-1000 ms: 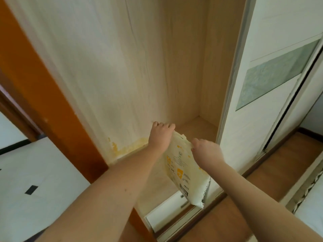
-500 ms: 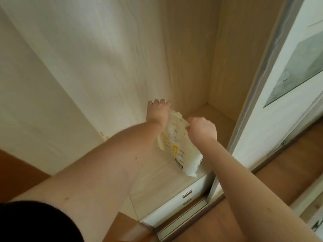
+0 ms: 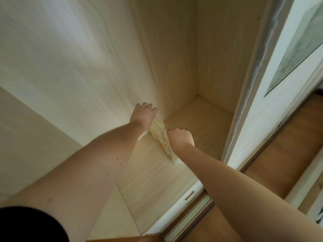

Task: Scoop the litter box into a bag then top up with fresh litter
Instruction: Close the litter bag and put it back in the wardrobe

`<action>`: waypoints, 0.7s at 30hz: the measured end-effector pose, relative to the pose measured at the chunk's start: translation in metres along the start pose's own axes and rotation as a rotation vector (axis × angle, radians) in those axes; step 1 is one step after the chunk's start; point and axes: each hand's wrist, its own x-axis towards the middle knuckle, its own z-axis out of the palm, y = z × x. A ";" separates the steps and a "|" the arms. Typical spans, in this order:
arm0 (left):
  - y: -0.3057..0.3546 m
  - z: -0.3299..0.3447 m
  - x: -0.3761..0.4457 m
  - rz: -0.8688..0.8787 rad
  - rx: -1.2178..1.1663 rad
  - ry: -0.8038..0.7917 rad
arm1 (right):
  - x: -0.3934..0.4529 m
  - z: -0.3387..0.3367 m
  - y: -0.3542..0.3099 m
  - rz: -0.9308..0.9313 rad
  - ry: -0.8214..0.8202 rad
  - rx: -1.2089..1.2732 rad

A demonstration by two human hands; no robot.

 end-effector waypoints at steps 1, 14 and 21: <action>0.002 0.006 -0.001 0.007 -0.012 0.005 | -0.001 0.007 0.000 -0.019 0.011 -0.003; 0.002 0.031 -0.020 -0.105 -0.364 -0.050 | -0.030 0.022 0.001 0.041 0.047 -0.008; 0.029 0.019 -0.057 -0.195 -0.457 -0.048 | -0.100 0.019 0.006 0.075 0.061 -0.028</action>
